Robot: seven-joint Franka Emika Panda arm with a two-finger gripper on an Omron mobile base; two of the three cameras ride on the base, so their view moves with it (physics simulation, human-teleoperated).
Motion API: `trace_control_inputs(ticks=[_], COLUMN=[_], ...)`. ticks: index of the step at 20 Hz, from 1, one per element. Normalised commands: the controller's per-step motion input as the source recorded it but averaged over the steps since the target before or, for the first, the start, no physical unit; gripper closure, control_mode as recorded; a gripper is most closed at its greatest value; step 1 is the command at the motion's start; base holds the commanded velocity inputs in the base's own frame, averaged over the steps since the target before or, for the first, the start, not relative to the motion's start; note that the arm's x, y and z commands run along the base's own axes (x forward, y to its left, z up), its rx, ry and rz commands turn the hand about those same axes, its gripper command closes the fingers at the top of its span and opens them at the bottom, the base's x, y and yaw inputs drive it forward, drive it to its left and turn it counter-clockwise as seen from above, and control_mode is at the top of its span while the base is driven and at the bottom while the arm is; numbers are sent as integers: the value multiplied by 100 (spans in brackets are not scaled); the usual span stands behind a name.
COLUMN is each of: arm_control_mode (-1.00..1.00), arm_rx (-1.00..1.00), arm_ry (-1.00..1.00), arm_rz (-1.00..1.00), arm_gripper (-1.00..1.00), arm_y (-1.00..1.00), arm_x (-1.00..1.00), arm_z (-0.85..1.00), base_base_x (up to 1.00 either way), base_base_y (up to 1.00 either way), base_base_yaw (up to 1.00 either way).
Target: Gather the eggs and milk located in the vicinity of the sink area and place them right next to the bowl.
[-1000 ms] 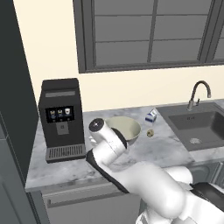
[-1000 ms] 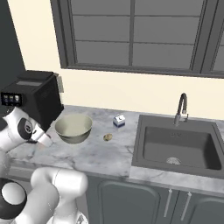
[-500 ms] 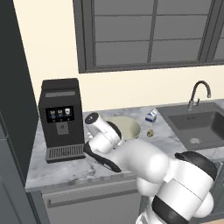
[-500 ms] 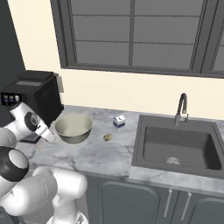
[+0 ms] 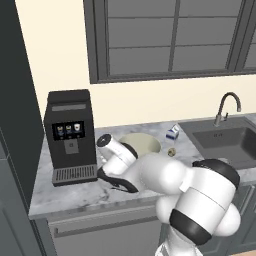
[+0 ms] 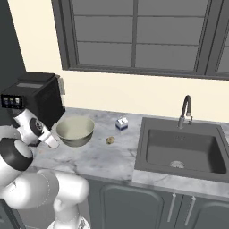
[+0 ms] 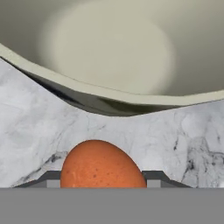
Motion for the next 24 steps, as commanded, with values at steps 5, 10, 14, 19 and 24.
trace_control_inputs(ticks=[5, 10, 14, 19, 24], arm_control_mode=[-100, -100, -100, -100, -100], arm_rx=[0, 0, 0, 0, 0], arm_ry=[0, -2, -4, -4, -5], arm_rz=[0, 0, 0, 0, 0], arm_gripper=[100, 100, 100, 100, 100], arm_y=[-13, -5, -1, 0, 0], arm_x=[8, 1, 7, 1, 0], arm_z=[-15, -20, -7, -1, 0], base_base_x=[0, 0, 0, 0, 0], base_base_y=[0, 0, 0, 0, 0], base_base_yaw=[0, 0, 0, 0, 0])
